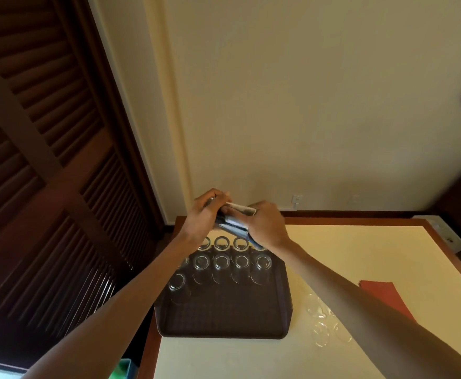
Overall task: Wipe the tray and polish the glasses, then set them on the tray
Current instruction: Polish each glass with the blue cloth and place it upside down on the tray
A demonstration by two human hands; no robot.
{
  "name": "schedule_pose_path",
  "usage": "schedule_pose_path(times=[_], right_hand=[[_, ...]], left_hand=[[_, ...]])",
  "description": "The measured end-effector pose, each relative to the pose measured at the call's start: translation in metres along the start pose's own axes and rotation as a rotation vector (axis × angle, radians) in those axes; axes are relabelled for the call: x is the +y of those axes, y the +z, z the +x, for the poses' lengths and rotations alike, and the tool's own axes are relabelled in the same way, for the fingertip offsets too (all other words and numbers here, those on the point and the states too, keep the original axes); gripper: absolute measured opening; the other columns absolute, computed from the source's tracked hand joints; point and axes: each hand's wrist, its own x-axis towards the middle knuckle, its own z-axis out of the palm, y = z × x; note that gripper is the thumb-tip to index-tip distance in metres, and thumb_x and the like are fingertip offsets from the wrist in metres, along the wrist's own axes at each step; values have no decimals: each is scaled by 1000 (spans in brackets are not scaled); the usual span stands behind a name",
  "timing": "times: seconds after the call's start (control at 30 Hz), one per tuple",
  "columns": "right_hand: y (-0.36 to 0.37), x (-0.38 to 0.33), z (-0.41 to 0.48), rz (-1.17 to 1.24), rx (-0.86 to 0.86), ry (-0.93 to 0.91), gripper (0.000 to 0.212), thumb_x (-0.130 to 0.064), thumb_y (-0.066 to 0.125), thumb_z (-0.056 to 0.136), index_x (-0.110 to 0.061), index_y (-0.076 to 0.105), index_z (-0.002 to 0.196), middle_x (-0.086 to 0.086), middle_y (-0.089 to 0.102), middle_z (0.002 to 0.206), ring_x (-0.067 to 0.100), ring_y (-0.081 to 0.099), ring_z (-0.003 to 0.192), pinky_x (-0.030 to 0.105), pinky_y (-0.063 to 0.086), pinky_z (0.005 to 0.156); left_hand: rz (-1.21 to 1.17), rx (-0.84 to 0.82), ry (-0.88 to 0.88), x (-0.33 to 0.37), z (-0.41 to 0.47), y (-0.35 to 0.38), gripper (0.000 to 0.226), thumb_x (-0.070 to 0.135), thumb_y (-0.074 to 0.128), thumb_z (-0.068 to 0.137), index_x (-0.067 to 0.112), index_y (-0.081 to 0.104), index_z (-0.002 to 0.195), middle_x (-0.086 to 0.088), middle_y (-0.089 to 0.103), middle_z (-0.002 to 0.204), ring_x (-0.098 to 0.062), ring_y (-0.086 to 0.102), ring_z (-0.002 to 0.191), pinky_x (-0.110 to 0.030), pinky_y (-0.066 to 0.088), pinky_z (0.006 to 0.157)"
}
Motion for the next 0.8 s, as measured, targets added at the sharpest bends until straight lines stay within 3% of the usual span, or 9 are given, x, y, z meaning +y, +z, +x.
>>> schedule_pose_path(times=[0.07,0.17,0.3,0.43,0.5,0.57,0.63,0.73,0.8], right_hand=[[-7,2,5,-323,150,-245,70,-81,52,79,-20,42,47,-8,30,37,9,26,34,21,18,41],[-11,6,8,-403,169,-351,67,-78,50,81,-22,35,49,-10,20,37,6,20,34,20,15,41],[10,15,4,-126,75,-132,69,-80,54,81,-14,55,57,-2,48,41,13,47,38,32,39,44],[34,25,-1,457,-223,337,63,-62,73,81,-1,74,96,11,72,69,22,66,55,47,59,70],[36,29,-4,640,-342,494,61,-54,77,82,0,71,108,13,73,82,22,67,62,37,59,67],[32,28,-9,599,-411,453,50,-49,71,88,-1,69,104,9,73,79,20,69,62,26,56,56],[27,29,-16,582,-435,407,52,-48,69,89,3,69,99,10,74,77,23,71,64,26,55,53],[26,40,-23,502,-434,330,44,-41,66,94,2,69,100,14,75,82,28,73,72,34,58,61],[28,52,-28,371,-423,243,32,-35,63,98,-4,71,99,10,75,87,14,71,72,24,53,65]], left_hand=[[-74,-38,-235,1,1,0,35,45,58,103,12,66,111,-12,73,107,-32,73,100,-42,61,77],[-45,-64,-361,2,1,0,40,50,58,102,13,62,118,-15,72,115,-33,73,103,-40,62,76],[22,-31,-238,3,-1,-5,33,53,62,98,22,64,110,-11,69,108,-26,69,95,-33,56,75],[-74,15,-139,1,-4,-7,35,44,69,95,21,66,121,-6,63,103,-16,63,88,-26,55,72],[-124,40,-136,-3,-6,-11,45,40,73,92,17,62,128,-4,64,112,-14,68,95,-26,59,76],[-151,55,-128,-7,-8,-16,59,42,77,83,15,60,132,-7,66,118,-17,70,101,-35,60,90],[-160,74,-115,-9,-9,-21,67,44,78,77,14,60,133,-9,68,120,-22,71,106,-42,58,99],[-186,110,-97,-13,-10,-29,67,40,82,74,13,62,132,-4,71,108,-24,68,98,-44,58,99],[-168,127,-107,-22,-11,-37,71,42,86,70,14,63,132,-6,71,111,-20,67,95,-40,58,94]])
